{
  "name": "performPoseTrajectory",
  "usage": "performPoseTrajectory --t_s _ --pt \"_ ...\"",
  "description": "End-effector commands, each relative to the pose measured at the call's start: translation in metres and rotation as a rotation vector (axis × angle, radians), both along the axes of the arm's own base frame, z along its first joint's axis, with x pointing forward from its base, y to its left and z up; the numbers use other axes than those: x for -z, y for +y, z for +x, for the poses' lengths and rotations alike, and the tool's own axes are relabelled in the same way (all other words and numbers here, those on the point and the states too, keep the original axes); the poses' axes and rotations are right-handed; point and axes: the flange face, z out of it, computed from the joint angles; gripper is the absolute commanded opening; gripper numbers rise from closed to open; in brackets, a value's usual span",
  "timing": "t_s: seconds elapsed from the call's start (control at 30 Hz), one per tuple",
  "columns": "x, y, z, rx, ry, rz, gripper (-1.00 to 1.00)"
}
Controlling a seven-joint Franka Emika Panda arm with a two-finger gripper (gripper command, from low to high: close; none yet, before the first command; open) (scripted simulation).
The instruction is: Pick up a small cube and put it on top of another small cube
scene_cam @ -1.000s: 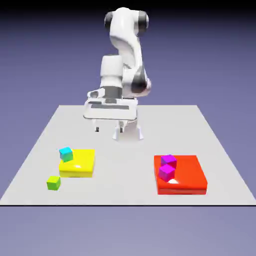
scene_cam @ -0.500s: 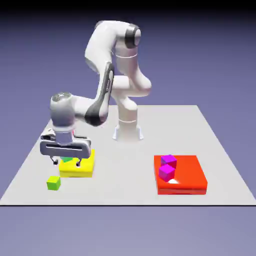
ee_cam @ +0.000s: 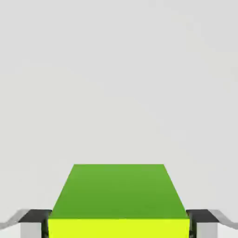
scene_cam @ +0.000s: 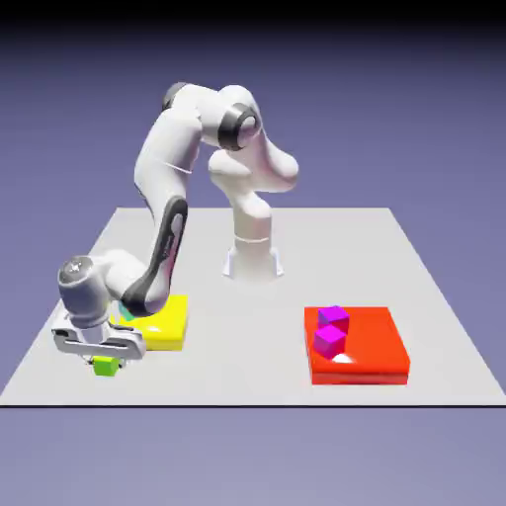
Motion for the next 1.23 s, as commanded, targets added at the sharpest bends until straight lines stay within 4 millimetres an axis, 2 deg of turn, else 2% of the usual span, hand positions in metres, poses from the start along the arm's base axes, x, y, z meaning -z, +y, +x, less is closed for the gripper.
performPoseTrajectory --t_s 0.0,0.13,0.27,0.4,0.53,0.73,0.8,1.07,1.1,1.13,1.17,1.2 --pt "-0.019 0.0 0.002 0.0 0.001 -0.001 -1.0" --pt "-0.074 0.003 -0.014 -0.171 0.01 -0.044 -1.0" --pt "-0.114 0.01 -0.038 -0.37 0.021 -0.073 -1.0" --pt "-0.143 0.02 -0.066 -0.569 0.029 -0.078 -1.0" --pt "-0.157 0.034 -0.094 -0.773 0.028 -0.062 -1.0" --pt "-0.155 0.064 -0.131 -1.101 0.004 -0.008 -1.0" --pt "-0.154 0.068 -0.134 -1.133 0.0 -0.001 -1.0" --pt "-0.086 0.059 -0.139 -1.134 0.0 -0.001 -1.0" --pt "-0.085 0.059 -0.14 -1.133 0.0 -0.001 -1.0" --pt "-0.085 0.059 -0.14 -1.133 0.0 -0.001 1.0" --pt "-0.085 0.059 -0.14 -1.133 0.0 -0.001 1.0" --pt "-0.093 0.061 -0.137 -1.135 -0.003 0.001 1.0"
